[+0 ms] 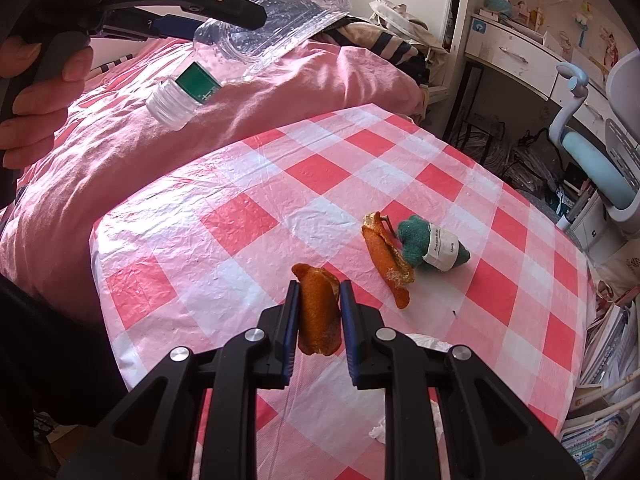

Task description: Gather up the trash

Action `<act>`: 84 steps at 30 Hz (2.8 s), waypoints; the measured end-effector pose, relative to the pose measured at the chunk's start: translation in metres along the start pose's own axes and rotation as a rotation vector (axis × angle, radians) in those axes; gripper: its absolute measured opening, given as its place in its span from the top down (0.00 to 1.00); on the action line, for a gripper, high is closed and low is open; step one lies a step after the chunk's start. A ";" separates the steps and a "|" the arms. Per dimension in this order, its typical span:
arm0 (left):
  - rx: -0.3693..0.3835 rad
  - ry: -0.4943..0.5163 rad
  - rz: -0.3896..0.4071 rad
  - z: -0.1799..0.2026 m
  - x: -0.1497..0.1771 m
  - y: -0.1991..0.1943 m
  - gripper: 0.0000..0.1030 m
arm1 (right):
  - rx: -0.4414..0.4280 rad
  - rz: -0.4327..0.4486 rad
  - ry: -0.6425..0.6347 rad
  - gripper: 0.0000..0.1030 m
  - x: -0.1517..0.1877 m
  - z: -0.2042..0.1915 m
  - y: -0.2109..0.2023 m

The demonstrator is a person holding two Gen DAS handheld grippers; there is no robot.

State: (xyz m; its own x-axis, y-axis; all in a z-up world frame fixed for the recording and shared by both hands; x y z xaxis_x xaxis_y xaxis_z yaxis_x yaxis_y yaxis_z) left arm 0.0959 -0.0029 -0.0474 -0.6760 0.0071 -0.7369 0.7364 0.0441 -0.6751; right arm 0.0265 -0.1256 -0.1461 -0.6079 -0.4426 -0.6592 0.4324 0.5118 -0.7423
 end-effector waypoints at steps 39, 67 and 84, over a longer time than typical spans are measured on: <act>0.515 0.394 -0.187 0.452 0.123 -0.051 0.42 | 0.353 0.083 0.557 0.79 0.280 0.254 -0.184; 0.199 0.198 -0.093 0.253 0.079 -0.042 0.19 | 0.182 0.216 0.325 0.28 0.130 0.137 -0.182; 0.030 -0.077 -0.152 0.059 0.050 0.011 0.16 | 0.113 0.141 0.267 0.21 0.038 0.045 -0.089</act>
State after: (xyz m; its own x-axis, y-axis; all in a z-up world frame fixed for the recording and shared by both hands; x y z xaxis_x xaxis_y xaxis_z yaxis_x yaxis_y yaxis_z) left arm 0.0718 -0.0607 -0.0938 -0.7761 -0.0741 -0.6262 0.6274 0.0088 -0.7786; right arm -0.0057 -0.2209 -0.1104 -0.6832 -0.1566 -0.7132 0.5871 0.4629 -0.6641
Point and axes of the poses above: each gripper's, at about its wrist camera, not at the fingertips, and y roughly the way its jaws point, z to its right, x to its underside, the point moved 9 cm from there along y, roughly the way its jaws point, and after that the axes turned 14 degrees about -x, right-handed, at the moved point
